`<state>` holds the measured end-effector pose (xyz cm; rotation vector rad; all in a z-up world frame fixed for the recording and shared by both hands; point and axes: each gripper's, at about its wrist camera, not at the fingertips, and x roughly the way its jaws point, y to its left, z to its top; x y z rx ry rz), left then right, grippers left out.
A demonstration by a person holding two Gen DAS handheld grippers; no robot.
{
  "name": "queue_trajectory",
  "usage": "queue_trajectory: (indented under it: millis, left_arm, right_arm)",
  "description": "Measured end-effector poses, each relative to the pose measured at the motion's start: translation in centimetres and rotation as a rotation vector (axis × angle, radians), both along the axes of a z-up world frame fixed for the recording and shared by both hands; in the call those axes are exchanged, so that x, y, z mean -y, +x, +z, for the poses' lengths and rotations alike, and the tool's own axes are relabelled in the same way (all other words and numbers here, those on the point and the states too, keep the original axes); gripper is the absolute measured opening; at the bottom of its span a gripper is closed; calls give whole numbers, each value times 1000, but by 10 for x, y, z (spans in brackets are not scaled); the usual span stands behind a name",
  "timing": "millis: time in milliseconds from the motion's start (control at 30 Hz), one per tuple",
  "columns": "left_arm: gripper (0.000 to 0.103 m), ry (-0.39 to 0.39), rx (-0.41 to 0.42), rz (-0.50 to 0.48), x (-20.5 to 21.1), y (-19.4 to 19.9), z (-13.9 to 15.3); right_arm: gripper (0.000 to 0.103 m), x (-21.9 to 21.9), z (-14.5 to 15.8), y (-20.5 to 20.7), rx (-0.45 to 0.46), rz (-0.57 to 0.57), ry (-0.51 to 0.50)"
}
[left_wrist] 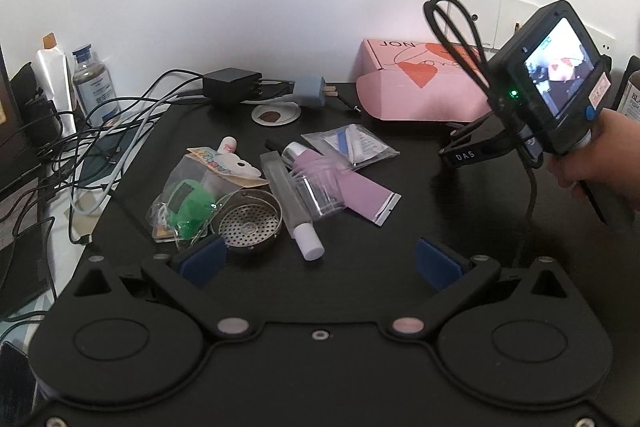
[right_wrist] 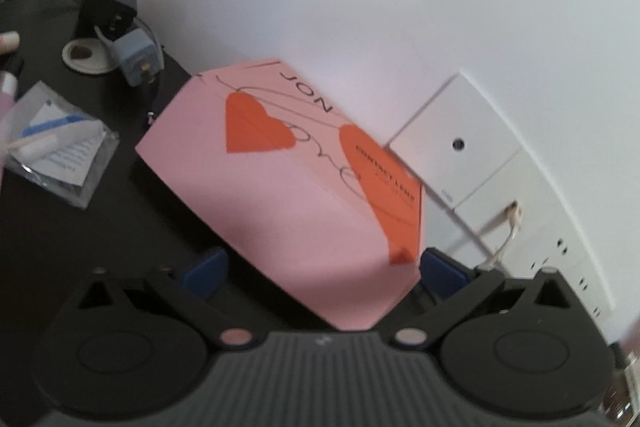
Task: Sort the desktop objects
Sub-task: 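Push the right gripper under the pink box lid and lift it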
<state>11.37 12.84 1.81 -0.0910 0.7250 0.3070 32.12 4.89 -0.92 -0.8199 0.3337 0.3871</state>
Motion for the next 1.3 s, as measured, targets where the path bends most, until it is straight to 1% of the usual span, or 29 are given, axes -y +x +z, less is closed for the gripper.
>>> queue_trajectory:
  millis: [100, 233, 400, 467, 567, 700, 900, 1100, 1300]
  left_arm:
    - [103, 2, 0, 3, 0, -2, 0]
    - [103, 2, 1, 6, 0, -5, 1]
    - [103, -6, 1, 17, -1, -8, 0]
    - [103, -9, 3, 20, -1, -9, 0]
    - [103, -17, 4, 24, -1, -10, 0]
    - [103, -28, 5, 29, 1, -11, 0]
    - [103, -31, 14, 20, 7, -12, 3]
    - [103, -40, 9, 19, 11, -17, 3]
    - [103, -40, 15, 8, 16, -24, 9]
  right_arm:
    - [102, -3, -2, 0, 31, 2, -26]
    - [102, -3, -2, -2, 56, -2, -22]
    - [102, 6, 12, -7, 177, -33, 80]
    - [102, 9, 23, -5, 203, -43, 135]
    - [102, 11, 35, 2, 212, -56, 189]
    - [102, 9, 44, 19, 173, -89, 221]
    - [102, -1, 42, 40, 92, -117, 193]
    - [102, -2, 45, 45, 51, -110, 178]
    - [102, -2, 51, 50, -11, -129, 153]
